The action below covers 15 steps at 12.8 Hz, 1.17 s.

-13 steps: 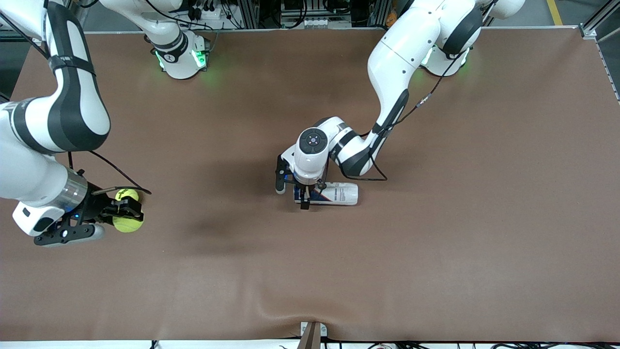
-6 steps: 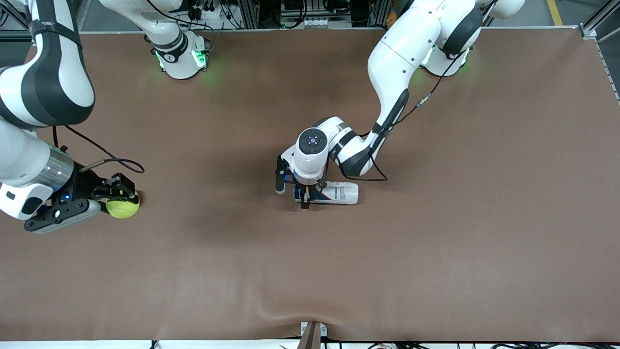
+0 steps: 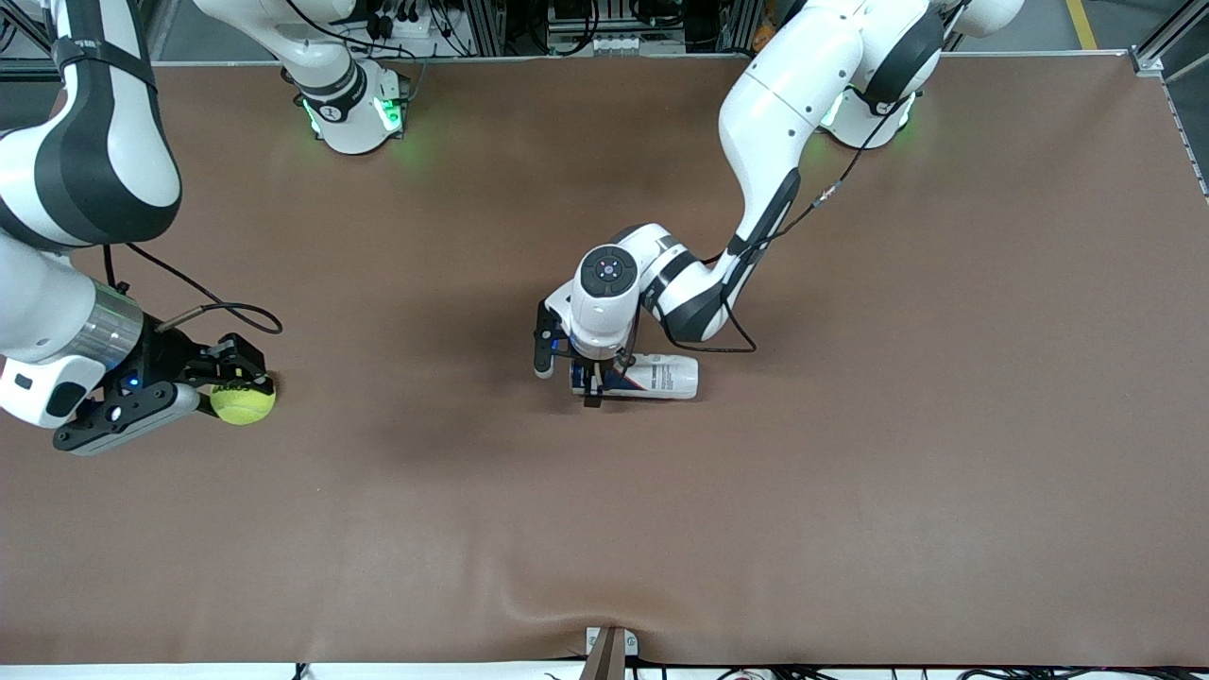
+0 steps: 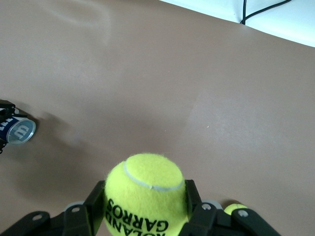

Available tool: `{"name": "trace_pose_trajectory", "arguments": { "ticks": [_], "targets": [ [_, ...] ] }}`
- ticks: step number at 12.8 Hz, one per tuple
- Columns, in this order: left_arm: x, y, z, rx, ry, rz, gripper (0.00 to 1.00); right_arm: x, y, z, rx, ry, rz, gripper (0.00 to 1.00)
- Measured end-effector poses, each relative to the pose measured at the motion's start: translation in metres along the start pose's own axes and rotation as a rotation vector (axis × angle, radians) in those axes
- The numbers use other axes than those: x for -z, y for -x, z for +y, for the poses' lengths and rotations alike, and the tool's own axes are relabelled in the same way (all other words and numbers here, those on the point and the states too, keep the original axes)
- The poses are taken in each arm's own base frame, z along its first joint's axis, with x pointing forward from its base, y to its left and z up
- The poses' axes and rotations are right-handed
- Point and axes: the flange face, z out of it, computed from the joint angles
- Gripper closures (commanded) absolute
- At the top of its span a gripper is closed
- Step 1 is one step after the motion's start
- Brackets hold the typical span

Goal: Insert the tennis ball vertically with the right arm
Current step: 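Grasp the Wilson can by its open end with the left gripper and lift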

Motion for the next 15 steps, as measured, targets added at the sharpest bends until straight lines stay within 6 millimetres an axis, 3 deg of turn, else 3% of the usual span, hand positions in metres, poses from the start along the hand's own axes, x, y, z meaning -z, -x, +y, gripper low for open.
{"name": "trace_pose_trajectory", "arguments": {
  "ticks": [9, 15],
  "targets": [
    [0.091, -0.017, -0.02, 0.07, -0.08, 0.087, 0.27, 0.001, -0.001, -0.003, 0.016, -0.001, 0.004, 0.95],
    [0.134, -0.043, -0.007, 0.243, -0.092, 0.171, 0.27, 0.003, -0.001, -0.004, 0.017, 0.0, 0.006, 0.95]
  ]
}}
